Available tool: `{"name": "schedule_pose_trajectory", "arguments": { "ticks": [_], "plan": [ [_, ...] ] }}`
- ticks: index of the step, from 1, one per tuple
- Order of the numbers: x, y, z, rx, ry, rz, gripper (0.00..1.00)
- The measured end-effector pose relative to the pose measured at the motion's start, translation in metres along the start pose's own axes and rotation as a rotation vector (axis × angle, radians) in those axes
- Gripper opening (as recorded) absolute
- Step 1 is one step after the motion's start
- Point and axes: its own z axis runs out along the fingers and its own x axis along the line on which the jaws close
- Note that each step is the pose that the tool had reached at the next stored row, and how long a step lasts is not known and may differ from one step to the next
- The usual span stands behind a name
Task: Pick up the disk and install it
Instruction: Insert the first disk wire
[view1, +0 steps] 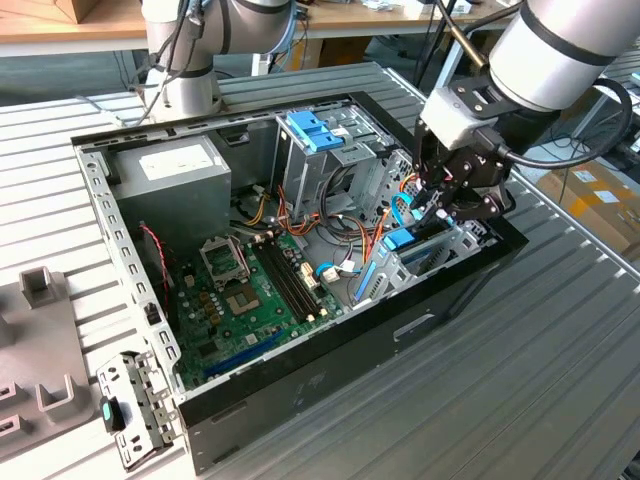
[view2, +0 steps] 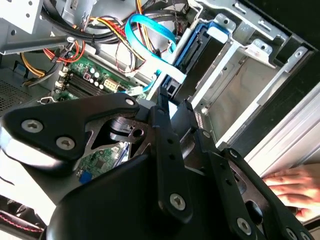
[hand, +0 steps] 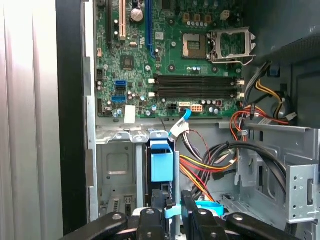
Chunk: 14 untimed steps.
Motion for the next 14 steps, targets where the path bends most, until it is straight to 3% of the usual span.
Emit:
{"name": "schedule_pose_trajectory", "arguments": {
  "ticks": [3,4,7,9,11,14],
  "plan": [
    [-0.0006,-0.0019,0.0006,-0.0008,0.0,0.0,0.29],
    [-0.0026,-0.0021,0.0014,-0.0007,0.0041,0.0,0.29],
    [-0.0102,-0.0022,0.004,-0.0003,0.0264,-0.001,0.29],
    [-0.0133,-0.0024,0.005,0.0,0.0378,-0.001,0.29],
    [-0.0152,-0.0055,0.0062,0.0003,0.0571,-0.001,0.29],
    [-0.0179,-0.0106,0.0075,0.0005,0.068,-0.001,0.29]
  ]
}}
